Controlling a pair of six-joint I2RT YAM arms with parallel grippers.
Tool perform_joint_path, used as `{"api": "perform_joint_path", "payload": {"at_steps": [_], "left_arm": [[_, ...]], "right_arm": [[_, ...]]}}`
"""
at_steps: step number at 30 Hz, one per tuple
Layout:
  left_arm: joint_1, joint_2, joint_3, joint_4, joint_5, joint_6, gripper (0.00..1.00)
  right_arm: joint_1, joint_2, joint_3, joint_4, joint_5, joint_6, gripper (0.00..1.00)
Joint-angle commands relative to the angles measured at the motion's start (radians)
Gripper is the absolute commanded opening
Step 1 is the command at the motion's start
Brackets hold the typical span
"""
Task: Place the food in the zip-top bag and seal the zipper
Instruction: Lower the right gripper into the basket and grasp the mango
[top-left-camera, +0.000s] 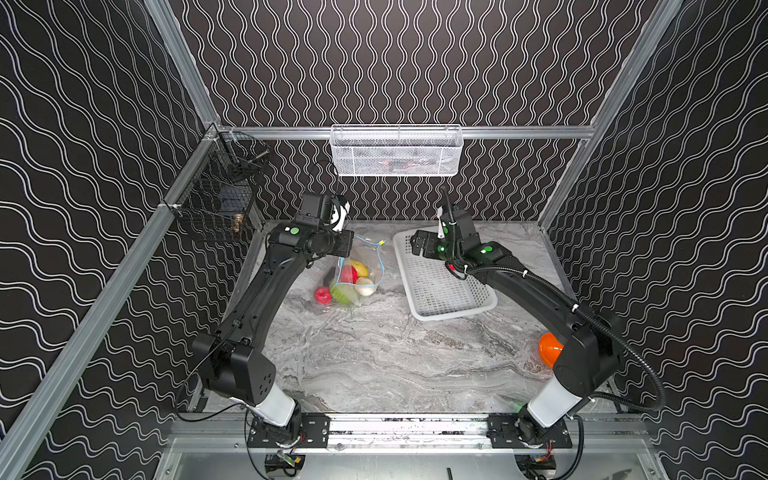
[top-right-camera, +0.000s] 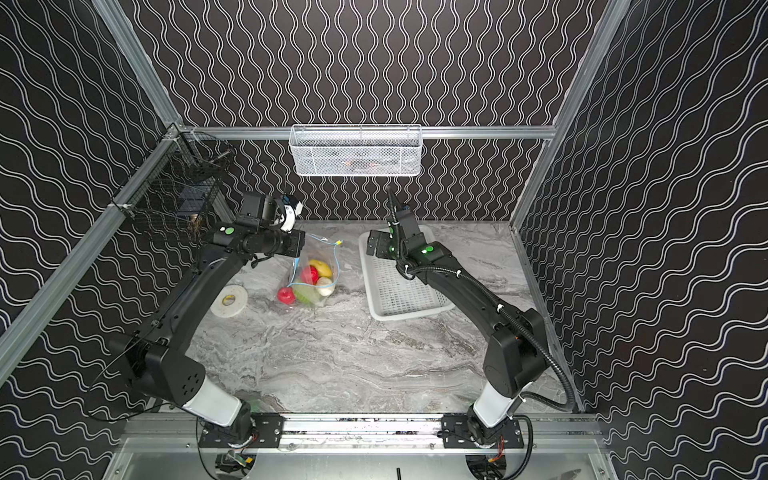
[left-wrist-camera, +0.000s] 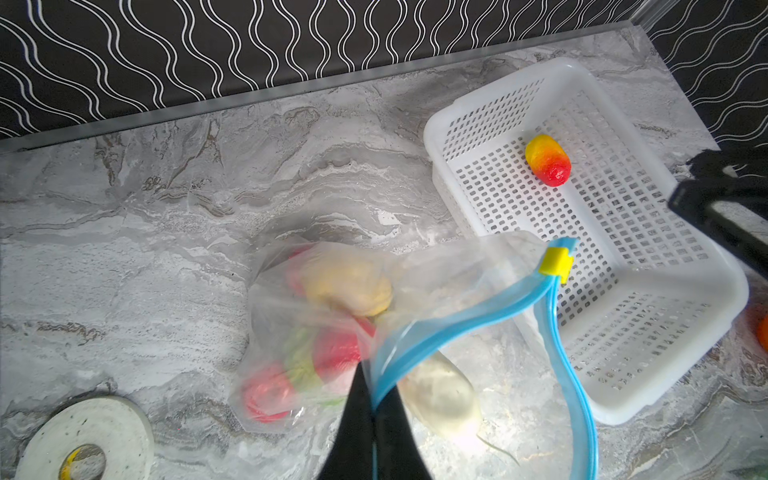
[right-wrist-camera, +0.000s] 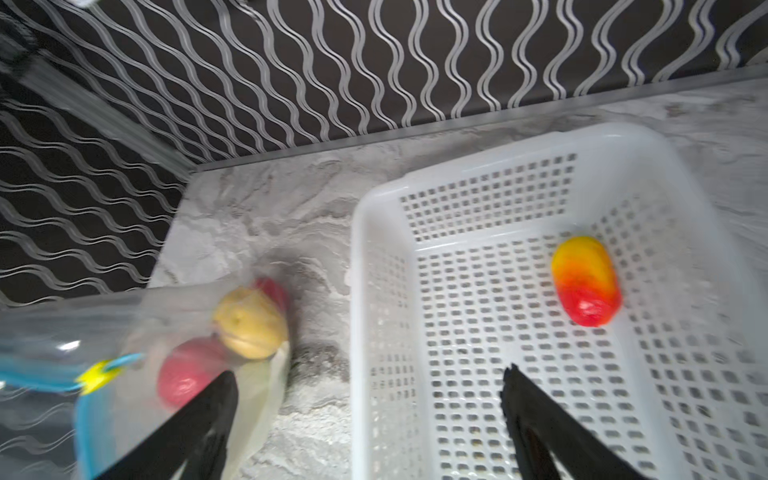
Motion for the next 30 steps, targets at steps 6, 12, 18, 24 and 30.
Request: {"api": "perform_joint_path", "payload": {"at_steps": [6, 12, 18, 24, 30], "left_arm": [[0.002, -0.005, 0.01, 0.009, 0.001, -0.009, 0.0], [0.004, -0.022, -0.012, 0.021, -0.004, -0.008, 0.0], [0.009, -0.023, -0.01, 0.018, -0.003, -0.008, 0.0], [0.01, -0.023, -0.01, 0.02, 0.0, -0.01, 0.0], [0.013, -0.022, -0.011, 0.018, -0.004, -0.008, 0.0]], "right_arm": [[-0.029, 0.064, 0.051, -0.121, 0.137, -0.017, 0.99], [-0.05, 0.145, 0.114, -0.186, 0.193, -0.02, 0.99], [-0.076, 0.234, 0.192, -0.259, 0.26, -0.065, 0.99], [-0.098, 0.294, 0.23, -0.278, 0.271, -0.093, 0.99], [-0.12, 0.358, 0.27, -0.29, 0.302, -0.101, 0.99]]}}
